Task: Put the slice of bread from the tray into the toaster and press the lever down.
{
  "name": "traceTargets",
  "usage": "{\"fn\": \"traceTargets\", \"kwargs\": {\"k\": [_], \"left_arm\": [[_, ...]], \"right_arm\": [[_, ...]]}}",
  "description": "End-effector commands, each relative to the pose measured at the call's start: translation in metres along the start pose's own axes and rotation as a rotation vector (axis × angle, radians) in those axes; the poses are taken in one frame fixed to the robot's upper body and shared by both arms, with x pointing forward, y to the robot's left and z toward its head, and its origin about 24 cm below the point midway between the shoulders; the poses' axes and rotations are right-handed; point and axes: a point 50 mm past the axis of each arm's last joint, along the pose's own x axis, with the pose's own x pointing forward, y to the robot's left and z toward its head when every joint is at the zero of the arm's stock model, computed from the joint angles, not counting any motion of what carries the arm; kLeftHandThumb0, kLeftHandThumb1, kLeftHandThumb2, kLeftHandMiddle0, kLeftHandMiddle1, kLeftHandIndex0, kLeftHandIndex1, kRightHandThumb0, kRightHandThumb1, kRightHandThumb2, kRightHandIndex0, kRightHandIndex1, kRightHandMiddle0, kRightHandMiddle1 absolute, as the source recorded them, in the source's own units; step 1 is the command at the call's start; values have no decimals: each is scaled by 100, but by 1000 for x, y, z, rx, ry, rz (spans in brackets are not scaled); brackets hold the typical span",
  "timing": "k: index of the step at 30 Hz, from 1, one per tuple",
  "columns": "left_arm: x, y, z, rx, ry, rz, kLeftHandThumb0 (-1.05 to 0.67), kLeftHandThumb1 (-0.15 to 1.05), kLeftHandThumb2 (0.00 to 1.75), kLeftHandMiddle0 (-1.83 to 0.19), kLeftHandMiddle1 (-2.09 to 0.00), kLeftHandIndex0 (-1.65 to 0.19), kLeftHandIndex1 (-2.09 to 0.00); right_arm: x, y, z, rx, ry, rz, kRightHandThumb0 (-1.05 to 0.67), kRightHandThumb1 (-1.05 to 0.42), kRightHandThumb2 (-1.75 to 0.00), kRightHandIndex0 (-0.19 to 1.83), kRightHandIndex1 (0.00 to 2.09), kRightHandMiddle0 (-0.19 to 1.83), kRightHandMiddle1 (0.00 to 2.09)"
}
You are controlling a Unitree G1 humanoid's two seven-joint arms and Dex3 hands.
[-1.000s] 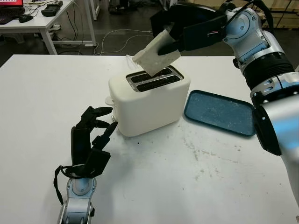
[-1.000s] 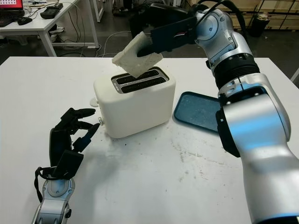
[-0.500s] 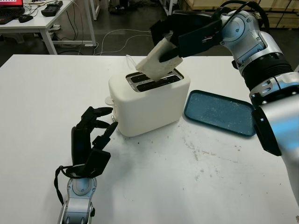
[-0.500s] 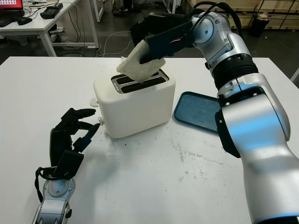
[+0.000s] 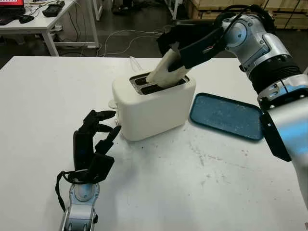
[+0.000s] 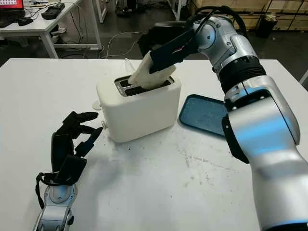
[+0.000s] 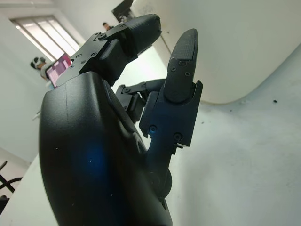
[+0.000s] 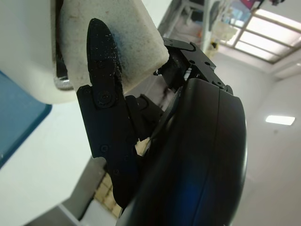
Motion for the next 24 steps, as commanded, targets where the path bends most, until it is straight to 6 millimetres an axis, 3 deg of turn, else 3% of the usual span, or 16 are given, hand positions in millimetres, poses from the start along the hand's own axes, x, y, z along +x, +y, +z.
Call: {"fn": "traceTargets", "kwargs": {"k": [1, 4, 11, 18, 19, 22, 24], "left_arm": [[0, 0, 2, -2, -10, 3, -37, 92, 17, -50, -137, -52, -88], [1, 0, 2, -11, -14, 1, -37, 92, 17, -51, -138, -53, -87], [1, 0, 2, -10, -11, 0, -37, 92, 17, -50, -140, -52, -88], [0, -1, 2, -13, -12, -2, -36, 92, 18, -50, -139, -52, -87], [0, -1, 2, -21, -10, 0, -35, 92, 17, -50, -139, -52, -88], [0, -2, 2, -20, -7, 2, -36, 92, 17, -50, -139, -52, -88], [0, -2, 2, -18, -8, 3, -37, 92, 17, -50, -139, -52, -88]], "right_arm": [[0, 2, -1, -44, 20, 5, -53, -92, -32, 112, 175, 90, 175], [2, 4, -1, -83, 30, 20, -51, -92, -30, 105, 174, 89, 164], [7, 7, 3, -174, 48, 21, -47, -92, -33, 110, 175, 87, 174], [15, 15, 11, -197, 16, 24, -48, -92, -31, 102, 175, 73, 175], [16, 16, 12, -180, 9, 29, -52, -92, -27, 97, 175, 72, 156], [18, 18, 17, -185, -8, 77, -71, -92, -15, 72, 168, 59, 142], [19, 18, 19, -210, -7, 110, -78, -92, -14, 54, 126, 56, 104]]}}
